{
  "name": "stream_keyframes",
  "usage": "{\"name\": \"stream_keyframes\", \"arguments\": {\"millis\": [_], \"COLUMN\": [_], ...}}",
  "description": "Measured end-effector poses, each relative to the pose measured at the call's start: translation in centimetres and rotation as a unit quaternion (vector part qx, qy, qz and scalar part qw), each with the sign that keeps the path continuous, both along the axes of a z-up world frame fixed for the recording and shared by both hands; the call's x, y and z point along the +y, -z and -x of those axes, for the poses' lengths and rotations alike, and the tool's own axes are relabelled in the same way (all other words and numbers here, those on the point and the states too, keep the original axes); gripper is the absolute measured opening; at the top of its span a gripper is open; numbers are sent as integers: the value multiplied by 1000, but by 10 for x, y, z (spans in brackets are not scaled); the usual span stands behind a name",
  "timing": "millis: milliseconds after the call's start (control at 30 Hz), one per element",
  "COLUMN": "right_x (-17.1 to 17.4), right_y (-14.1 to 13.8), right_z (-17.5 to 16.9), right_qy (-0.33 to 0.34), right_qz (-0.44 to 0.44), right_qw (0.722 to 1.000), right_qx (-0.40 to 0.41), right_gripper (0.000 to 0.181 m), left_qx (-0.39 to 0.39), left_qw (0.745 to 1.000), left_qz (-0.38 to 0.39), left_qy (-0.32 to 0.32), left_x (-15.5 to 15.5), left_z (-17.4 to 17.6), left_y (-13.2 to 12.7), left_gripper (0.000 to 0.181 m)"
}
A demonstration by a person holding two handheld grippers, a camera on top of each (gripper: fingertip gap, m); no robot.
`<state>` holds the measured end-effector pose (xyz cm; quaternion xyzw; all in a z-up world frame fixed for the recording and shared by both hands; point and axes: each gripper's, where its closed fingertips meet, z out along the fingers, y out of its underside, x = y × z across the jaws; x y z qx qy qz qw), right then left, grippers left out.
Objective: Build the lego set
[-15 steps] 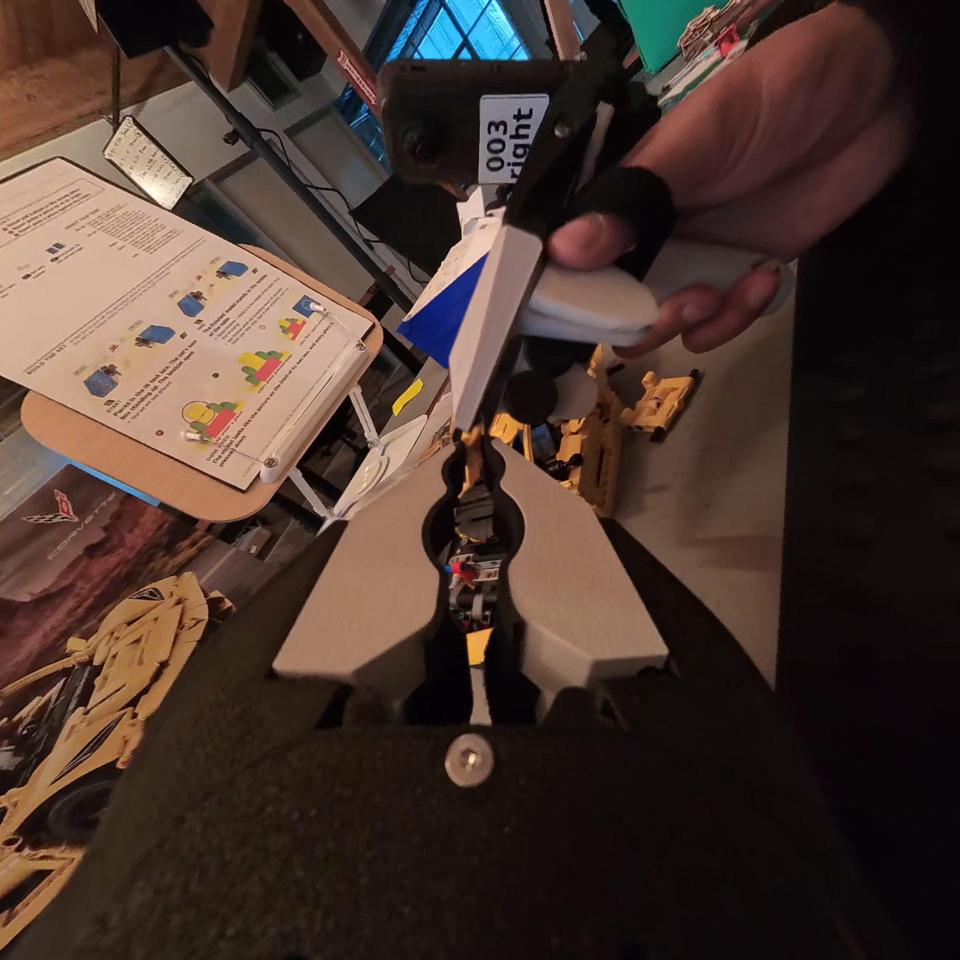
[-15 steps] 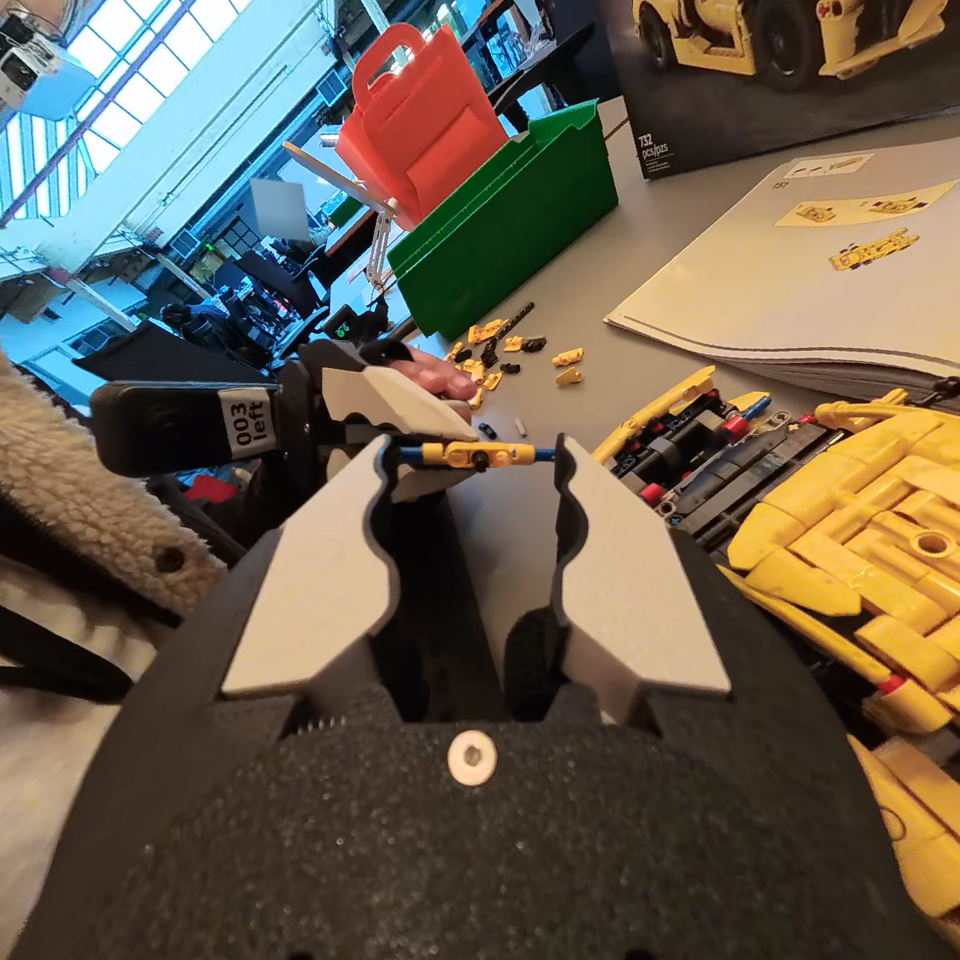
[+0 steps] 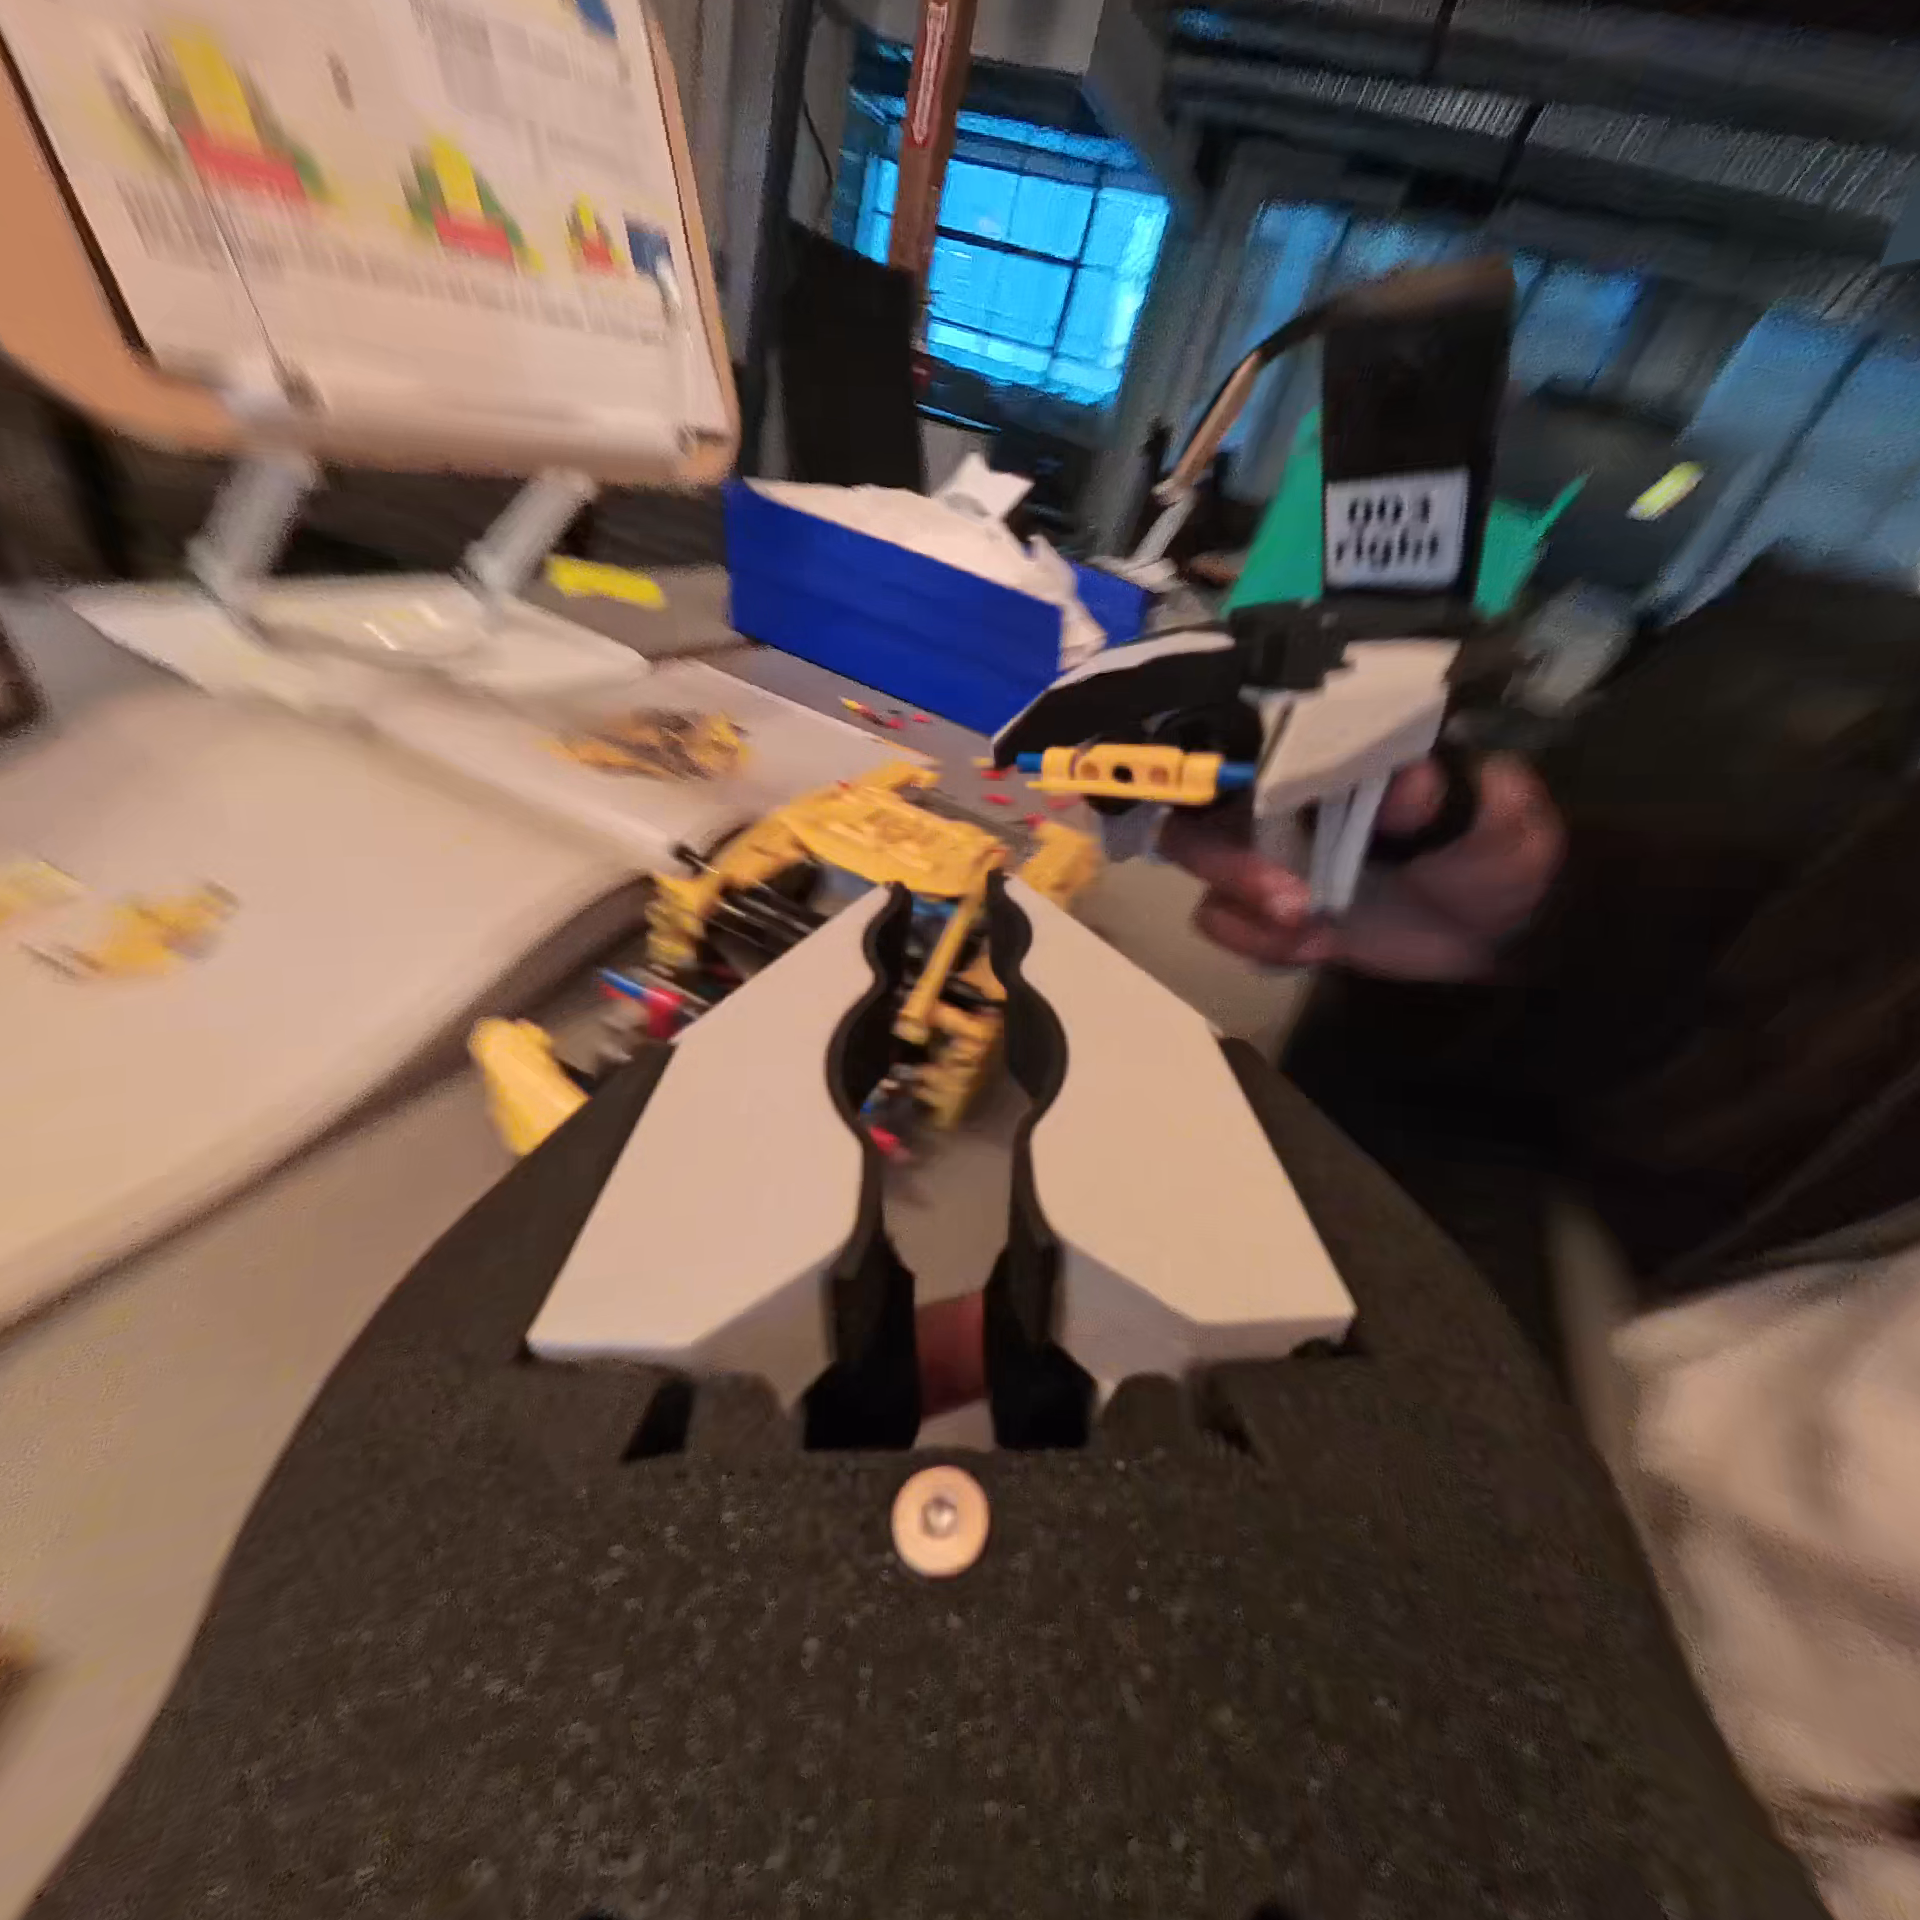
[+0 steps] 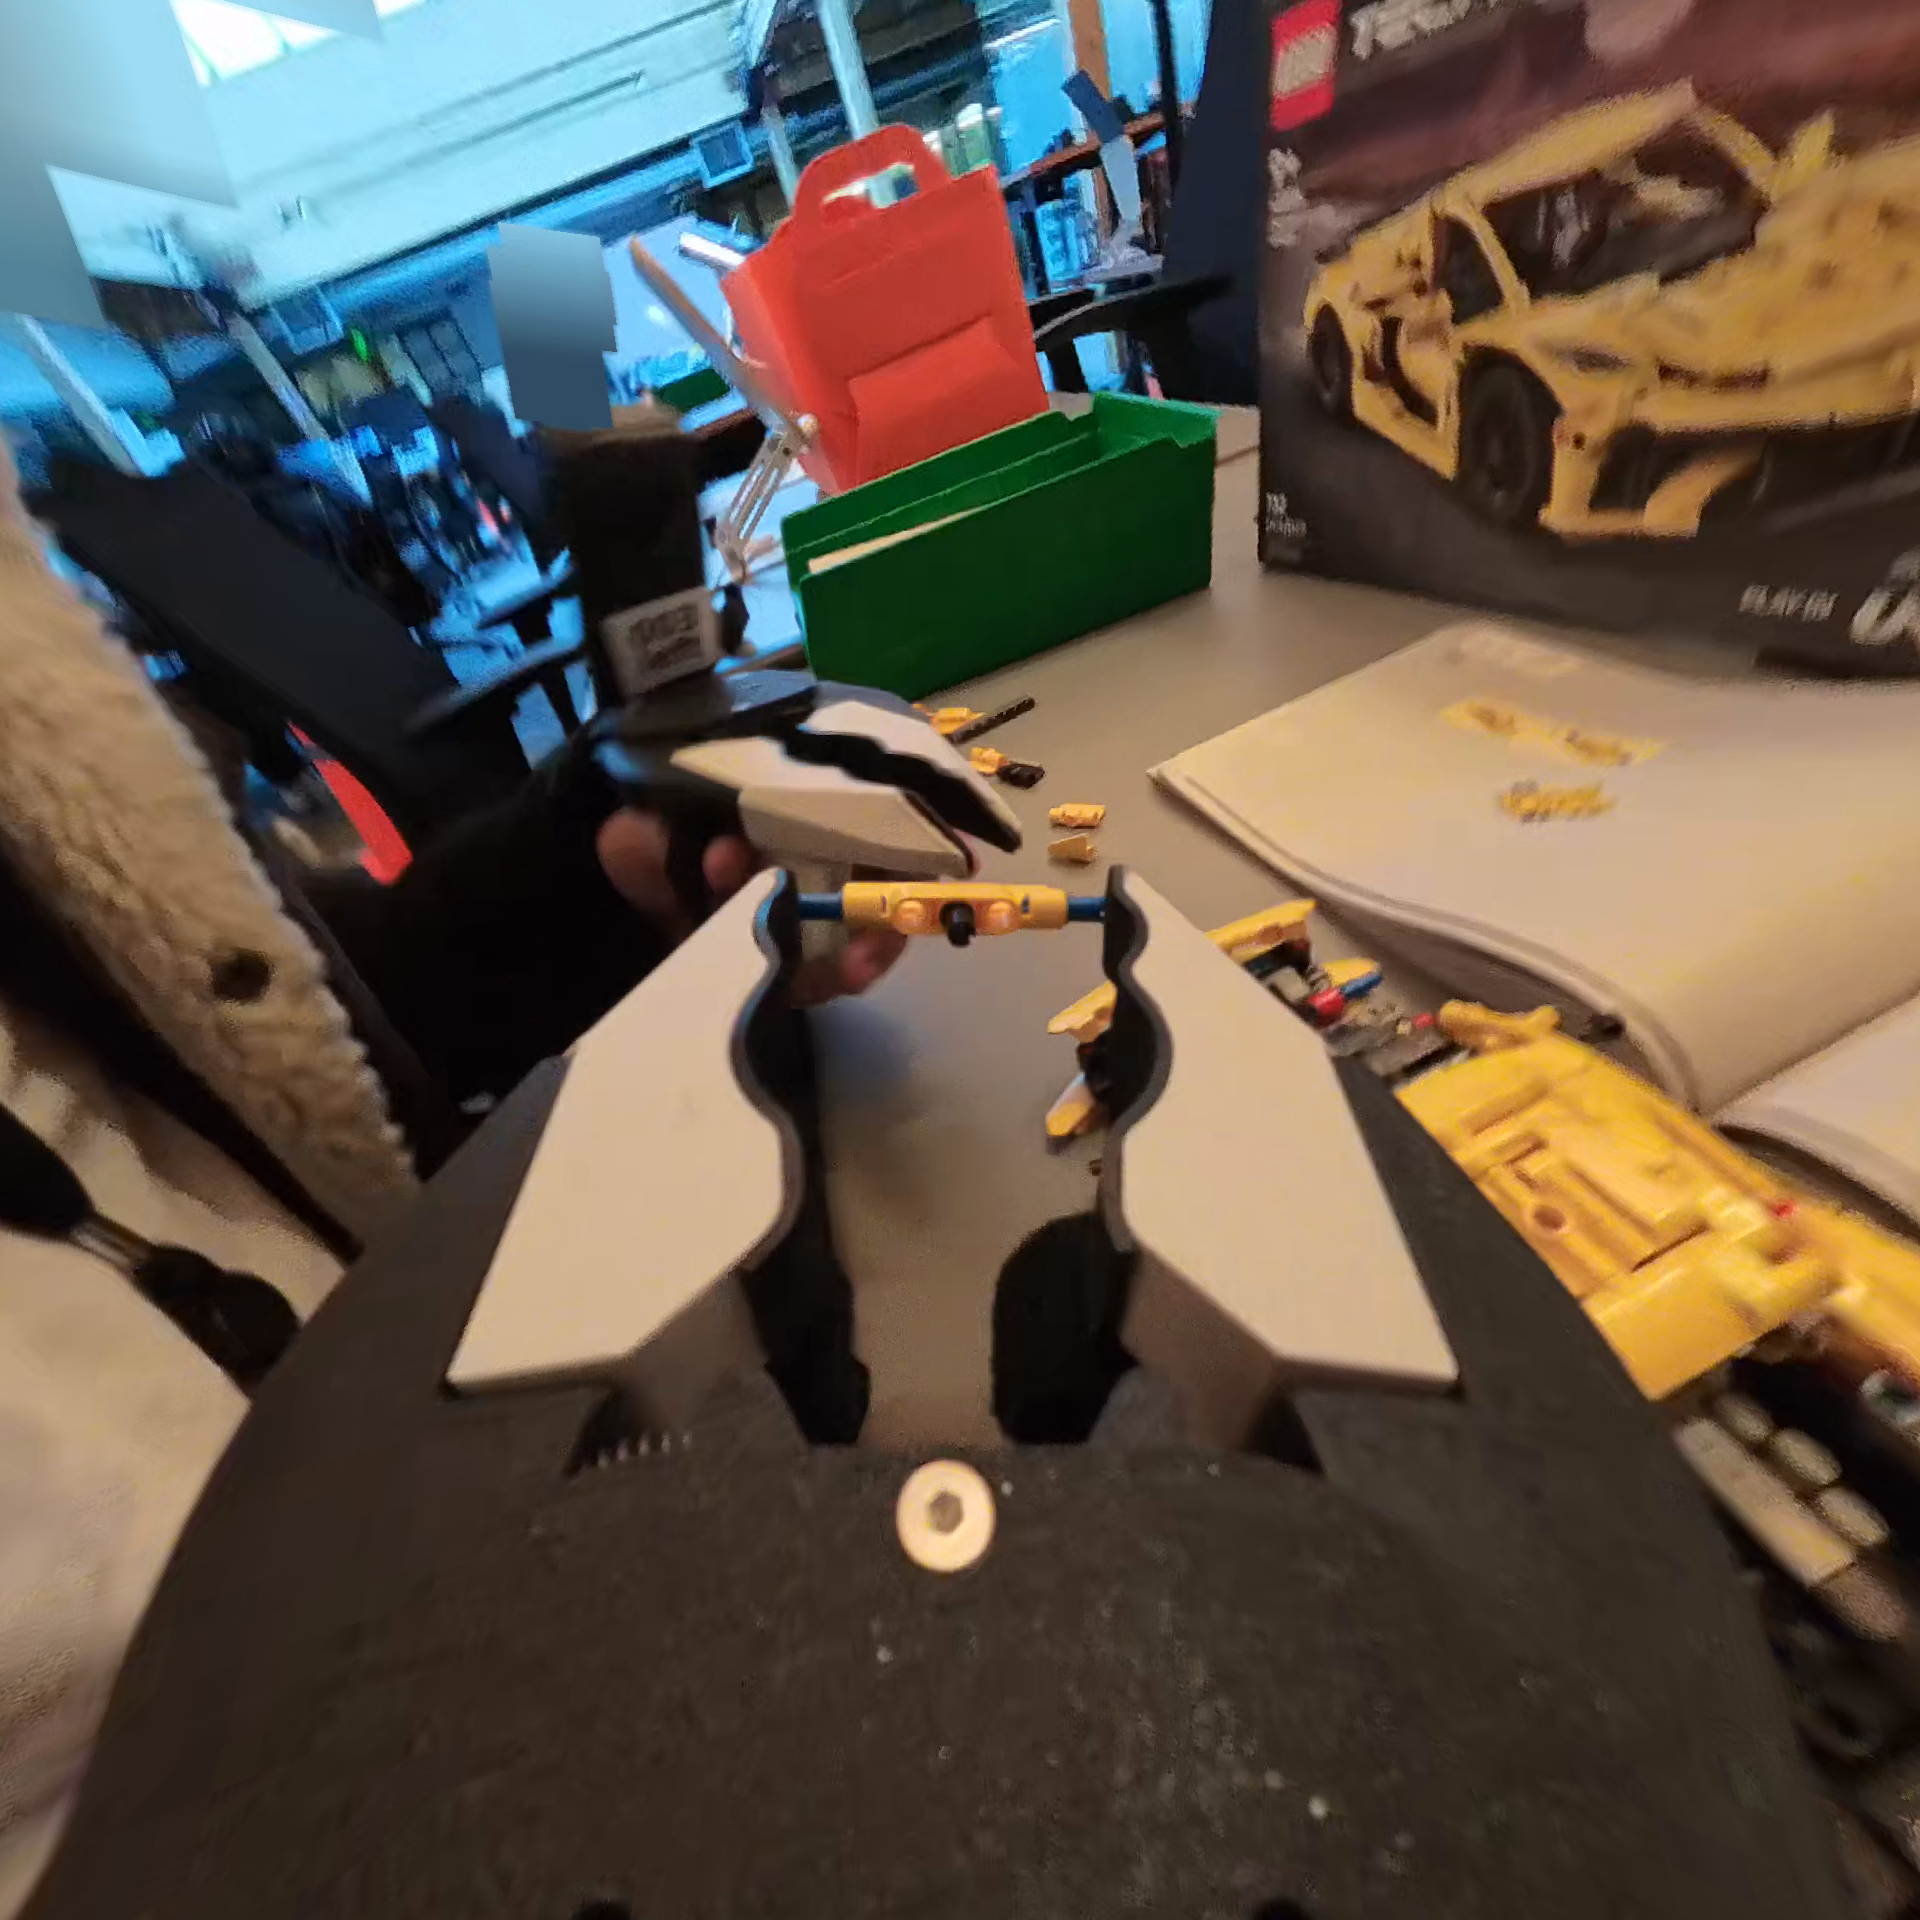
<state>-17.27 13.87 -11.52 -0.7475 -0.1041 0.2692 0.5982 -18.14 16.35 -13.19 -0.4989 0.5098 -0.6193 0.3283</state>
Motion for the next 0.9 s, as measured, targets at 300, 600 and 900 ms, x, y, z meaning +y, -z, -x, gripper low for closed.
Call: {"name": "stream_keyframes", "arguments": {"millis": [300,600,900], "right_x": [9,16,19], "right_y": [6,18,15], "right_z": [23,33,40], "right_qy": [-18,-19,-30], "right_qz": [-84,-103,-117], "right_qw": [981,943,939], "right_qx": [-173,-315,-322], "right_gripper": [57,57,57], "left_qx": [39,85,85], "left_qw": [867,840,824], "left_qz": [456,469,485], "left_qy": [200,258,279], "left_x": [8,-17,-19], "left_z": [12,15,17], "left_y": [-13,-8,-10], "left_gripper": [27,26,7]}}
